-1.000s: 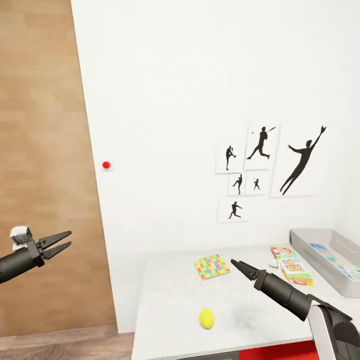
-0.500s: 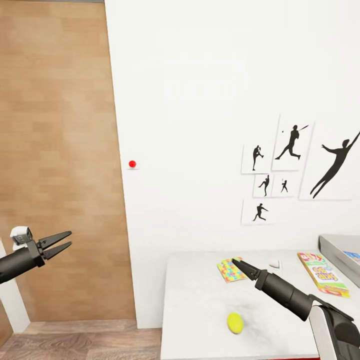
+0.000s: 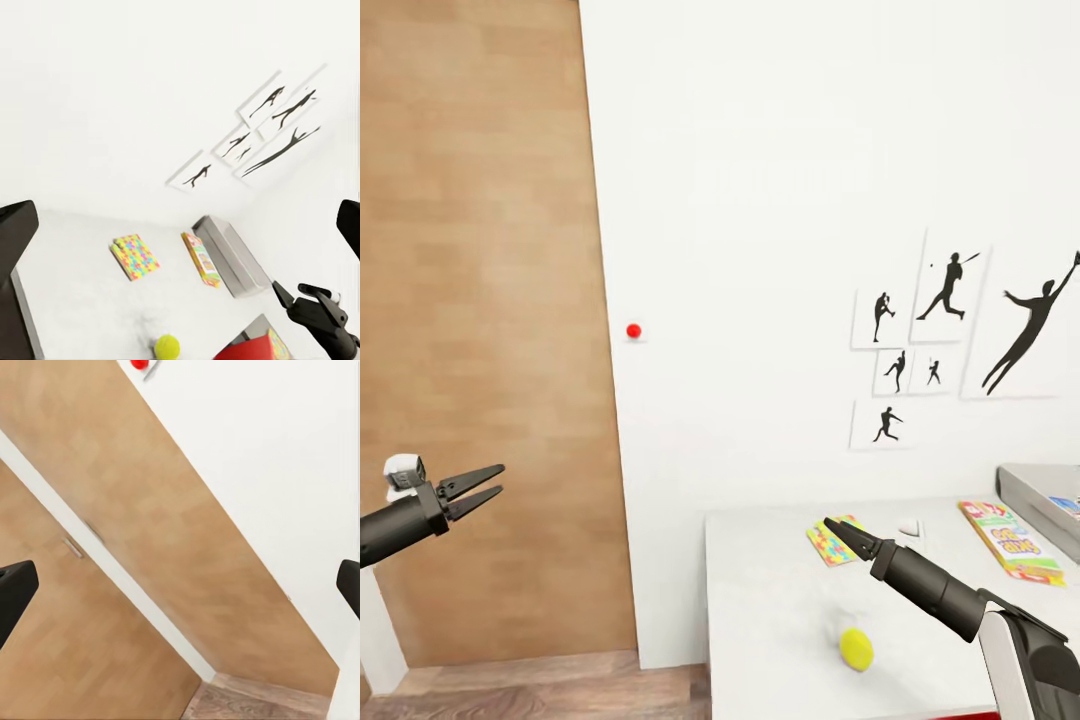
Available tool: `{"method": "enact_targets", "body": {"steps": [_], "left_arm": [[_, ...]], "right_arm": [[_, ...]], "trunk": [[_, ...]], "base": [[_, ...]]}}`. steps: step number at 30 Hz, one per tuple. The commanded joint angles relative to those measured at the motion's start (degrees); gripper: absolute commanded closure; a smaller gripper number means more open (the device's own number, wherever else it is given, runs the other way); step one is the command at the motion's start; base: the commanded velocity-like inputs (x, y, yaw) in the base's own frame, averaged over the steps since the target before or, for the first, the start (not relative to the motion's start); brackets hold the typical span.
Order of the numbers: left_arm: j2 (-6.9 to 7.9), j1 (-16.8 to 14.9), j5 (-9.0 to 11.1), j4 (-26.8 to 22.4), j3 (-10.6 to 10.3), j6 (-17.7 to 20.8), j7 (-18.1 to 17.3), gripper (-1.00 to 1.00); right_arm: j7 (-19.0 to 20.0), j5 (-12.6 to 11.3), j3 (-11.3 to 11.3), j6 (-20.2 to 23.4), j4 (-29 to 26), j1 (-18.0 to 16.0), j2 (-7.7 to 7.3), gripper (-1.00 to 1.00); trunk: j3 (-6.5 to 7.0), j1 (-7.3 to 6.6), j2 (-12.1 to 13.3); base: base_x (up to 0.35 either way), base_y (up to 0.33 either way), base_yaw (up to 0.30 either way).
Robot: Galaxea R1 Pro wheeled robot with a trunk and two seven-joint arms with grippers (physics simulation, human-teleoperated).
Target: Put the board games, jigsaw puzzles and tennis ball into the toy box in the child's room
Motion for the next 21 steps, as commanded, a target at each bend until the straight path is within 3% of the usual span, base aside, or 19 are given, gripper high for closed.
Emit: {"method": "enact_targets", "body": {"steps": [1,10,15,21], "left_arm": [[0.0,0.0,-0.26,0.04,0.08,0.23,-0.35,-1.0],[0.0,-0.04,-0.31,0.04,0.08,0.23,-0.35,-1.0],[0.0,-0.03,-0.31,0.04,0.08,0.23,-0.35,-1.0],[0.0,-0.01,-0.31,0.04,0.08,0.23,-0.35,-1.0]], "right_arm": [[0.09,-0.14,-0.04,0.32,0.02,-0.04,0.02,-1.0],[0.05,-0.1,-0.05,0.35,0.34,-0.04,-0.04,-1.0],[0.03,-0.12,-0.05,0.32,0.37,-0.04,-0.04,-1.0],[-0.03,-0.14,-0.06,0.13,0.27,-0.04,0.02,-1.0]], "trunk": [[0.01,0.03,-0.04],[0.2,0.03,-0.04],[0.22,0.03,-0.04],[0.22,0.03,-0.04]], "base": [[0.113,0.285,-0.255],[0.146,0.176,-0.271],[0.181,-0.065,-0.222],[0.157,-0.12,-0.05]]}}
